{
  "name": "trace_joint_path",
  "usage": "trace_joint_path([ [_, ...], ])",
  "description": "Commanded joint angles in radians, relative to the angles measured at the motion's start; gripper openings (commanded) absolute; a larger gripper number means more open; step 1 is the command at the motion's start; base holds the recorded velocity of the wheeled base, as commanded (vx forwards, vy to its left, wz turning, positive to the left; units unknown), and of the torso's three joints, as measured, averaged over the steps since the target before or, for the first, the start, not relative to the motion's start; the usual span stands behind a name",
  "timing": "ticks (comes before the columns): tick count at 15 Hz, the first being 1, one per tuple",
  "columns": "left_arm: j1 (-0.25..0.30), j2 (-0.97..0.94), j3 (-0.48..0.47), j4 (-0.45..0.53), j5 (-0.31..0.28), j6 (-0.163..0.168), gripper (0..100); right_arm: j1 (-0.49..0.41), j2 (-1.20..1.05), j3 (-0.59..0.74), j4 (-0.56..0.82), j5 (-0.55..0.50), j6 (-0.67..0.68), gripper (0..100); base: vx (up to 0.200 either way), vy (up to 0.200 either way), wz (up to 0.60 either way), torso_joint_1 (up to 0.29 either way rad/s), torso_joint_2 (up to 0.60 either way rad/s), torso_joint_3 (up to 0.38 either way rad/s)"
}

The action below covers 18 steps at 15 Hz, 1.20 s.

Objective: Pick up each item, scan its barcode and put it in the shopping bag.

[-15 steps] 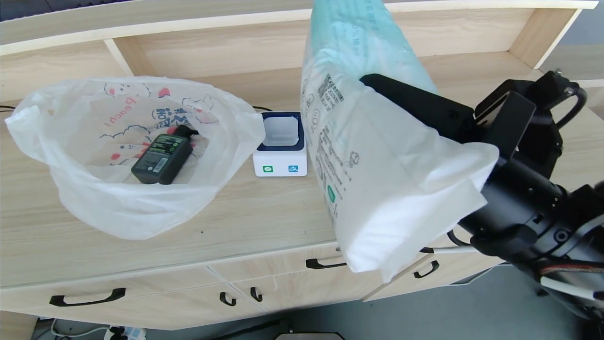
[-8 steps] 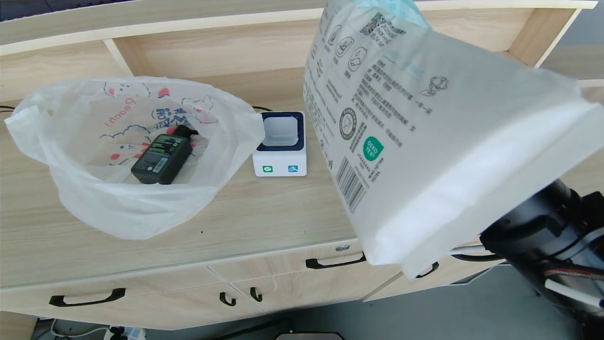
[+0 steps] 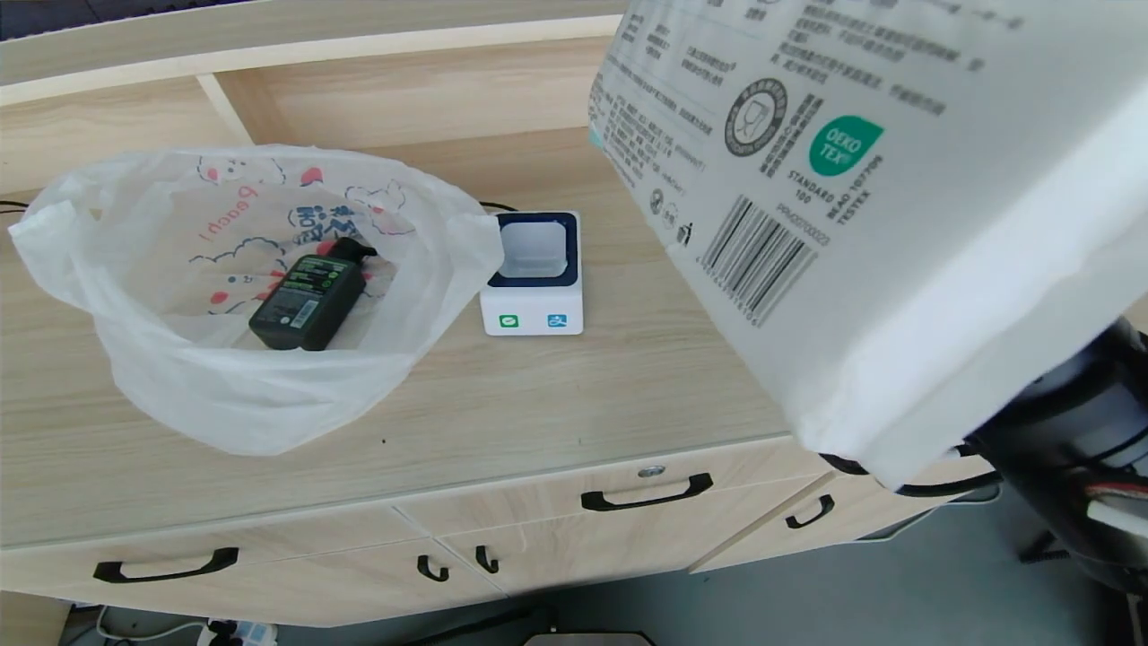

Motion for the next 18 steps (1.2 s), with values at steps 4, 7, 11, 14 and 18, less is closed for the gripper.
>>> trace_joint_path([
  [4, 0.0, 0.0, 0.0, -0.001, 0.0, 0.003, 100, 0.0, -0.083, 0.05, 0.0, 0.001, 0.007, 0, 0.0, 0.0, 0.0, 0.0, 0.0, 0.0],
  [7, 0.0, 0.0, 0.0, -0.001, 0.0, 0.006, 100, 0.007, -0.09, 0.037, 0.0, 0.001, 0.007, 0, 0.0, 0.0, 0.0, 0.0, 0.0, 0.0],
  [11, 0.0, 0.0, 0.0, -0.001, 0.0, 0.006, 100, 0.013, -0.109, 0.067, 0.0, 0.001, 0.007, 0, 0.0, 0.0, 0.0, 0.0, 0.0, 0.0],
  [14, 0.0, 0.0, 0.0, -0.001, 0.0, 0.006, 100, 0.015, -0.103, 0.069, 0.0, 0.001, 0.005, 0, 0.0, 0.0, 0.0, 0.0, 0.0, 0.0],
  [18, 0.0, 0.0, 0.0, -0.001, 0.0, 0.005, 100, -0.01, -0.132, 0.228, 0.0, 0.212, -0.301, 0, 0.0, 0.0, 0.0, 0.0, 0.0, 0.0],
])
